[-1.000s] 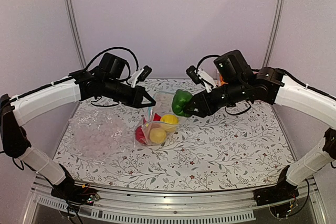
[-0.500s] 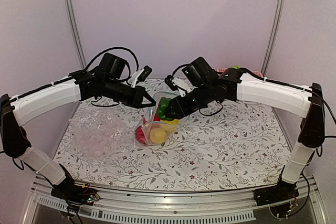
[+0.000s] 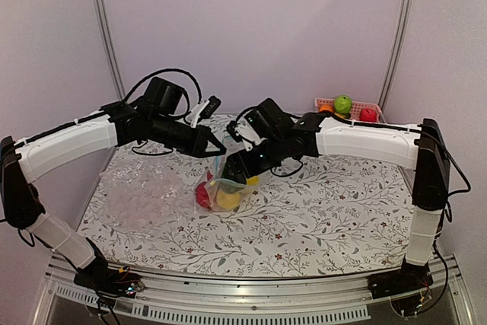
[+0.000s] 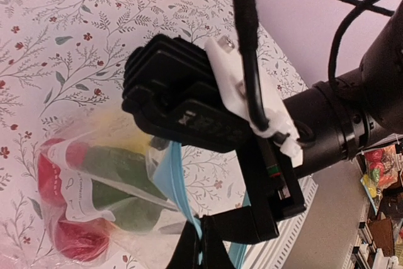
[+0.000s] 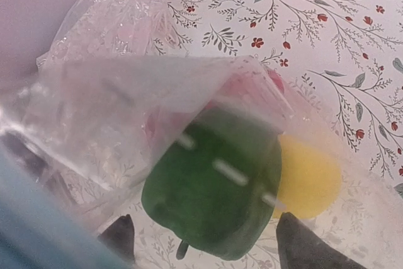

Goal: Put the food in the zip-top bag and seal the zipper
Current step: Place the fake vegetable in the zipper food storage bag, then pick up the fake fruit from the bin.

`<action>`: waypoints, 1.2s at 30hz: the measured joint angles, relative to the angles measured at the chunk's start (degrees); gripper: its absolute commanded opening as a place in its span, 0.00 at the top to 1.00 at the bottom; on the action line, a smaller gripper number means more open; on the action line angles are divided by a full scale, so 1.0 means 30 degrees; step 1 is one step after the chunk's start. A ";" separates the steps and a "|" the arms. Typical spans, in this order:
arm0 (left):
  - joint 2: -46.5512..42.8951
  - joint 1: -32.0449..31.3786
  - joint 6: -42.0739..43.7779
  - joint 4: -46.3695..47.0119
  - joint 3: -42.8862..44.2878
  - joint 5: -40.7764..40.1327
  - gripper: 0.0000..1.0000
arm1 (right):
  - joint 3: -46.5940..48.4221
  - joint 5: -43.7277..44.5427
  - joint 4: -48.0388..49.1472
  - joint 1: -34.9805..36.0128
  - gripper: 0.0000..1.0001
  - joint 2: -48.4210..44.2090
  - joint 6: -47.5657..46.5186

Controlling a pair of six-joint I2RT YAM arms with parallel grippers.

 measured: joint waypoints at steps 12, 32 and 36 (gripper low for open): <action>0.0000 -0.0007 0.0029 -0.0051 0.0000 -0.0175 1.00 | -0.1209 0.0685 0.0940 0.0007 0.15 -0.0860 -0.0073; 0.0000 -0.0051 0.0029 -0.0051 0.0000 -0.0466 1.00 | -0.5107 0.4452 0.1005 -0.0211 0.11 -0.9588 -0.0495; 0.0000 -0.0051 0.0029 -0.0051 0.0000 -0.0466 1.00 | -0.5100 0.5202 0.0619 -0.0226 0.11 -0.9632 -0.0488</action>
